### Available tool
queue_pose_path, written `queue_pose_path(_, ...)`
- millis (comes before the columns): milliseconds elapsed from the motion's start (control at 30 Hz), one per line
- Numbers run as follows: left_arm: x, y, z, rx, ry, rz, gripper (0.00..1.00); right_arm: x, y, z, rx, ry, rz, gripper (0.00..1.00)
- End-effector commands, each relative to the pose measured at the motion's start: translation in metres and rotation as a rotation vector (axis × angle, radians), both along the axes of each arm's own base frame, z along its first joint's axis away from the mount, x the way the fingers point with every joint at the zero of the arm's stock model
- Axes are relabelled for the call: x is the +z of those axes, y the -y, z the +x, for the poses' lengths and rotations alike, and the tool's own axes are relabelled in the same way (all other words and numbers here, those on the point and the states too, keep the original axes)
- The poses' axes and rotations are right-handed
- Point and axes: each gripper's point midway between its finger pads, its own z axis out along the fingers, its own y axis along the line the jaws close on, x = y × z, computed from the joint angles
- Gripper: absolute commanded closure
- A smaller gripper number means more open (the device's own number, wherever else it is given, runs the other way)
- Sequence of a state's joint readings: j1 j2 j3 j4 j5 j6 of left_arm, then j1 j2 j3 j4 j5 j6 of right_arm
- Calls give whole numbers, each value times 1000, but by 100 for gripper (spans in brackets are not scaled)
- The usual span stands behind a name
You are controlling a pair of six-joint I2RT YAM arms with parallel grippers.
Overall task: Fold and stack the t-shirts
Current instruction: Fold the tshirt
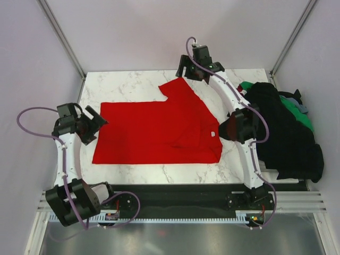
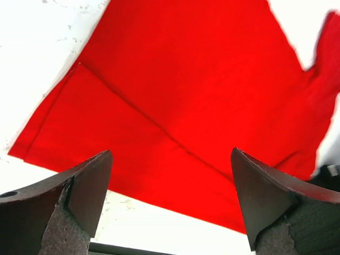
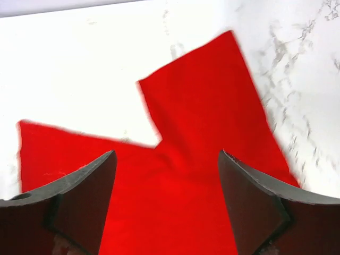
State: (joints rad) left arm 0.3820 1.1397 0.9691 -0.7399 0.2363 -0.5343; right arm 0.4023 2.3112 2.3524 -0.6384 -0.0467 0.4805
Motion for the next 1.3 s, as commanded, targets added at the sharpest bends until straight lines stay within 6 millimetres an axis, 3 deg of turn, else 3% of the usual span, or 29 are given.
queue_pose_path(0,-17,1,-2,-92,-13,127,1,-28,17,47,36,32,36,13)
queue_pose_path(33,-21,3,-3,-98,-17,134,2,-23,11,63,45,109,61,11)
queue_pose_path(100,-22,14,-4,-132,-6,132,2,-54,8,75,58,125,57,7)
queue_pose_path(167,-18,21,-2,-164,16,138,2,-55,5,94,50,200,67,5)
queue_pose_path(200,-18,26,-2,-177,20,142,2,-80,8,102,22,187,49,5)
queue_pose_path(333,-19,39,-1,-226,21,164,2,-99,11,129,-46,258,93,3)
queue_pose_path(367,-19,42,-1,-236,20,170,2,-102,9,132,-51,268,109,3)
queue_pose_path(400,-19,47,-2,-251,21,174,2,-117,8,134,-61,255,127,2)
queue_pose_path(467,-20,48,-2,-255,16,192,2,-114,5,141,-76,290,163,2)
queue_pose_path(500,-19,52,-2,-269,20,194,2,-130,3,143,-84,277,174,2)
queue_pose_path(633,-20,54,-2,-275,12,202,2,-149,-5,143,-90,269,195,3)
queue_pose_path(733,-25,57,-2,-286,-3,196,2,-167,-14,135,-67,225,193,11)
queue_pose_path(833,-25,58,-2,-290,-6,196,2,-179,-17,127,-54,178,185,24)
queue_pose_path(900,-24,59,-3,-295,-2,198,2,-179,-18,123,-38,159,178,36)
queue_pose_path(1133,-23,60,-3,-297,0,202,2,-196,-22,106,14,78,147,51)
queue_pose_path(1267,-23,59,-3,-296,0,203,2,-191,-23,104,20,86,128,68)
